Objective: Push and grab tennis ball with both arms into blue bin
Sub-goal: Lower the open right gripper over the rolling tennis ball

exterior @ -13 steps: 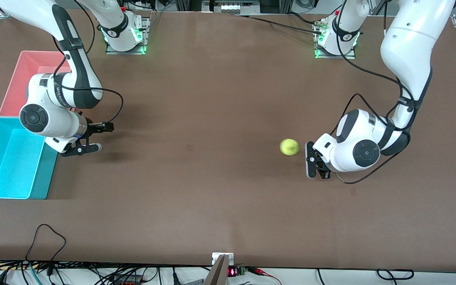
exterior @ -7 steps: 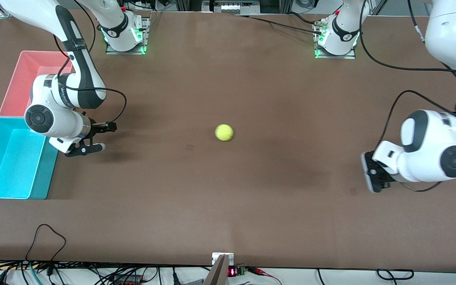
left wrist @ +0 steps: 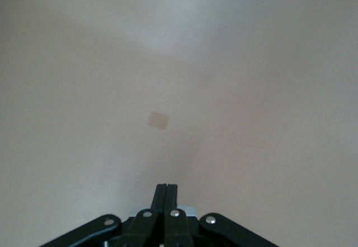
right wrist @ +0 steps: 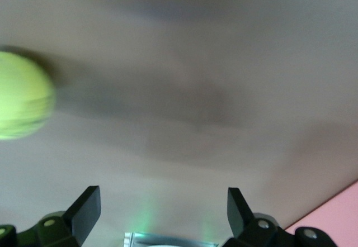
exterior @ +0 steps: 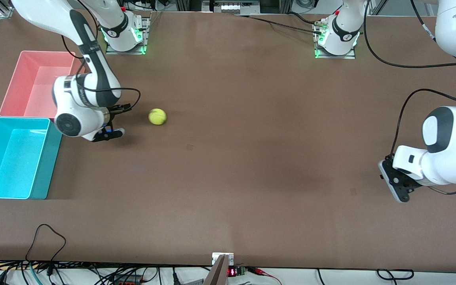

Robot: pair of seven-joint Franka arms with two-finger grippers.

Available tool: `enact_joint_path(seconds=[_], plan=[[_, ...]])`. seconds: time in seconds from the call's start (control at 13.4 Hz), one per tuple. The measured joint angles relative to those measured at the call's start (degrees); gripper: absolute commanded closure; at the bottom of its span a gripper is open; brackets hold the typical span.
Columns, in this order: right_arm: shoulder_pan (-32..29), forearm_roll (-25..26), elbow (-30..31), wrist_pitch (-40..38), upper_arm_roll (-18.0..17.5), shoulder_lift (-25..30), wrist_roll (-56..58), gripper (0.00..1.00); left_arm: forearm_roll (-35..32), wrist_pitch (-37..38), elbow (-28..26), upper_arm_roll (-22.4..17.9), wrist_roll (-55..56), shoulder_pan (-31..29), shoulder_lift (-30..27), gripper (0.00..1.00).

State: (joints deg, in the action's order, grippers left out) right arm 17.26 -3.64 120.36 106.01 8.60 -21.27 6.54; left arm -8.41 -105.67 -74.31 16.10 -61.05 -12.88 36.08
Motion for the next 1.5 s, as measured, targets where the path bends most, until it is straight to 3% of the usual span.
enact_joint_path(seconds=[0.22, 0.9, 1.5], plan=[[0.34, -0.22, 0.63, 0.21, -0.10, -2.49, 0.00, 0.00, 0.00, 0.59, 1.06, 0.00, 4.46, 0.03, -1.38, 1.00], [0.35, -0.61, -0.50, 1.03, -0.11, -2.53, 0.01, 0.00, 0.00, 0.74, 1.12, -0.01, 6.29, 0.05, -1.75, 1.00], [0.43, -0.60, -8.32, -2.52, -0.08, -0.80, -0.03, 0.00, 0.05, 3.75, 1.55, 0.42, 25.61, 0.33, -6.41, 1.00]])
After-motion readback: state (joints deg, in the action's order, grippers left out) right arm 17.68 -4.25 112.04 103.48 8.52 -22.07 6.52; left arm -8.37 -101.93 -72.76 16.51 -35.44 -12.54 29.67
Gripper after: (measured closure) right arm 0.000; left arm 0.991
